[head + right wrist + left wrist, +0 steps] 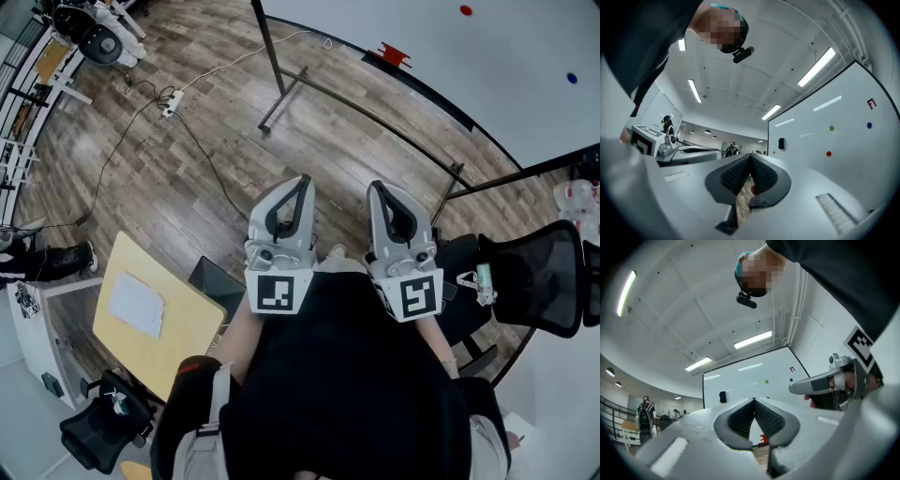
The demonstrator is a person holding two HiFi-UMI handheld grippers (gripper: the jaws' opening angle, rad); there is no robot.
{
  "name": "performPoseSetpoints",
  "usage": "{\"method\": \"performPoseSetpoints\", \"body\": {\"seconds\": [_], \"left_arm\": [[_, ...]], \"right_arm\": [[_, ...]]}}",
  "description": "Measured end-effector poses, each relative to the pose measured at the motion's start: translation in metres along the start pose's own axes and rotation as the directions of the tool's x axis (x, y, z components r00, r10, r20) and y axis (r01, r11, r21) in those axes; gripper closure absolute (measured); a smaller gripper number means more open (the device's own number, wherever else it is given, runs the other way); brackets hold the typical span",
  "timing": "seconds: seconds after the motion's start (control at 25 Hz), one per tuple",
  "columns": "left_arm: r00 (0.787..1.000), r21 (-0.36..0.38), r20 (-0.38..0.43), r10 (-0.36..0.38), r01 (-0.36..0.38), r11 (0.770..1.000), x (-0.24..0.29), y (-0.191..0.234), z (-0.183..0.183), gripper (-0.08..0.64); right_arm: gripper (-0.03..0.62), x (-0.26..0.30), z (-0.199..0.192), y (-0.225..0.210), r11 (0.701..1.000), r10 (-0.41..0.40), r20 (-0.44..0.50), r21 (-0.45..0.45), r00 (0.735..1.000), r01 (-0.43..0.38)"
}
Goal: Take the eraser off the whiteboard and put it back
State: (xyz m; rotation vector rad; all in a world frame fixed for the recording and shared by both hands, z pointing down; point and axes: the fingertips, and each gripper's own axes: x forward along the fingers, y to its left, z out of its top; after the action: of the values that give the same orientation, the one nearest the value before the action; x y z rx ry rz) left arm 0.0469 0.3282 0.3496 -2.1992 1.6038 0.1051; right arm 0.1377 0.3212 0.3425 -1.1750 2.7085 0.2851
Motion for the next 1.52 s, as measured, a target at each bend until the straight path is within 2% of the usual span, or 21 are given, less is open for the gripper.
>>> {"method": "performPoseSetpoints", "body": {"seconds": [0.16, 0.44, 1.08, 1.52], "left_arm": [[1.000, -0.026, -0.022, 0.019, -0.020, 0.999, -0.005, 0.009, -0.004, 0.557], [0.999, -0.019, -0.044, 0.019, -0.020, 1.000, -0.006, 0.005, -0.007, 0.557], [0.999, -0.001, -0.043, 0.010, -0.010, 1.000, 0.011, -0.013, -0.007, 0.557], [0.995, -0.025, -0.074, 0.066, -0.068, 0.997, 0.025, 0.021, -0.032, 0.557]], "right_arm": [[0.592, 0.000, -0.006, 0.007, 1.000, 0.009, -0.016, 0.013, 1.000, -0.009], [0.592, 0.001, -0.007, 0.011, 0.999, 0.036, -0.025, 0.023, 0.999, -0.036], [0.591, -0.010, -0.010, -0.013, 0.998, 0.038, -0.018, 0.047, 0.999, -0.037], [0.591, 0.016, -0.021, -0.020, 0.998, 0.048, -0.033, 0.035, 0.998, -0.047]]}}
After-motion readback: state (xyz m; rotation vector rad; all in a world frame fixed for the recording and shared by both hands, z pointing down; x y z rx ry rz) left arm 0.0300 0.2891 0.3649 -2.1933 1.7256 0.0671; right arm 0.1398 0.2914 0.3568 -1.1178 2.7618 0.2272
